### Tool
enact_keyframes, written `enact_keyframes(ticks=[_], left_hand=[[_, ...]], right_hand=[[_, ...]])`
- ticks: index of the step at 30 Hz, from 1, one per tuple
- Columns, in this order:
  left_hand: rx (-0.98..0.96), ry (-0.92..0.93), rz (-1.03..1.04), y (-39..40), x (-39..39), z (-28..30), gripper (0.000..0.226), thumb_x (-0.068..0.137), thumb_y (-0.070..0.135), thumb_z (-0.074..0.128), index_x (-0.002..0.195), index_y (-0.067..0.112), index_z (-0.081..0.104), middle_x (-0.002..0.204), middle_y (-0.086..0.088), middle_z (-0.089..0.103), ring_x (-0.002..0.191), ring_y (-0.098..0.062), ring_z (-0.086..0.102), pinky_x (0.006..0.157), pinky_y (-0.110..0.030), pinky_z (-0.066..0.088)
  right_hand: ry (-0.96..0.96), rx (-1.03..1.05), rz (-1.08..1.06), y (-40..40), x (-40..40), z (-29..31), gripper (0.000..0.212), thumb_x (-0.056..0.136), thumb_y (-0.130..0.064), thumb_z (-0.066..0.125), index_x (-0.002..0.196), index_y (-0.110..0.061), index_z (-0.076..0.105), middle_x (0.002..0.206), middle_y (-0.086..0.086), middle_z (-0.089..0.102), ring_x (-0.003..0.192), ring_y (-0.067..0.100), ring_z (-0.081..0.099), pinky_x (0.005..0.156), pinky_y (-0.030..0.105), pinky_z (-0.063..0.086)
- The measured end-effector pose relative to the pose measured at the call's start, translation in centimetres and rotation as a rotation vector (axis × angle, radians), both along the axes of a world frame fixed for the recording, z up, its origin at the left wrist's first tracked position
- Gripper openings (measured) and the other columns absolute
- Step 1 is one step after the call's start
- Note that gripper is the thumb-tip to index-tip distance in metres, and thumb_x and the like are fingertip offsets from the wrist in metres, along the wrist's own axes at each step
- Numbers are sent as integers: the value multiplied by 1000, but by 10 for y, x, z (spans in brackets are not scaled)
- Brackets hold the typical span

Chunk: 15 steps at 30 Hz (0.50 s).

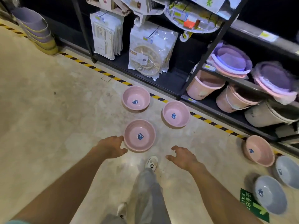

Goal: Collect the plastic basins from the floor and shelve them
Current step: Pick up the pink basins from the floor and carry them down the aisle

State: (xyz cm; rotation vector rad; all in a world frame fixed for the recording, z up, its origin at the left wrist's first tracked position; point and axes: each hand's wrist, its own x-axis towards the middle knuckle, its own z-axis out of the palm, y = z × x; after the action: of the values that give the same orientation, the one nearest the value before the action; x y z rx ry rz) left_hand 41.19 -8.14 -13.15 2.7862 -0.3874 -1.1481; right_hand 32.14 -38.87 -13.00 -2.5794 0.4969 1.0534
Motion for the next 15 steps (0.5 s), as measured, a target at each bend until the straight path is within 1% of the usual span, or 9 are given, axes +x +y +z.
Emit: enact_keyframes(ticks=[5, 9, 12, 15], left_hand=[[-1, 29, 119, -31, 76, -31, 68, 93, 61, 52, 148, 25, 40, 140, -4, 56, 128, -25, 55, 99, -40, 44], [-26, 87, 224, -50, 136, -58, 63, 92, 60, 52, 145, 28, 44, 133, -3, 62, 120, -25, 60, 94, -38, 48], [-23, 110, 236, -59, 171, -87, 63, 91, 62, 51, 145, 28, 43, 137, -1, 61, 121, -25, 60, 94, -39, 48], [4, 121, 234, -61, 205, -133, 69, 91, 66, 47, 148, 30, 36, 139, 0, 59, 123, -24, 58, 95, -40, 48]], right_hand=[[51, 41, 56, -34, 95, -39, 69, 92, -62, 55, 148, -24, 45, 147, 5, 55, 131, 26, 53, 101, 39, 46], [98, 50, 81, -53, 156, -67, 67, 93, -60, 53, 149, -23, 44, 146, 5, 55, 131, 26, 53, 100, 39, 45], [150, 37, 120, -63, 189, -95, 67, 95, -59, 53, 150, -24, 42, 146, 4, 56, 131, 25, 53, 102, 39, 45], [201, 0, 121, -75, 215, -138, 67, 94, -59, 51, 152, -26, 41, 144, 1, 57, 130, 23, 55, 103, 39, 47]])
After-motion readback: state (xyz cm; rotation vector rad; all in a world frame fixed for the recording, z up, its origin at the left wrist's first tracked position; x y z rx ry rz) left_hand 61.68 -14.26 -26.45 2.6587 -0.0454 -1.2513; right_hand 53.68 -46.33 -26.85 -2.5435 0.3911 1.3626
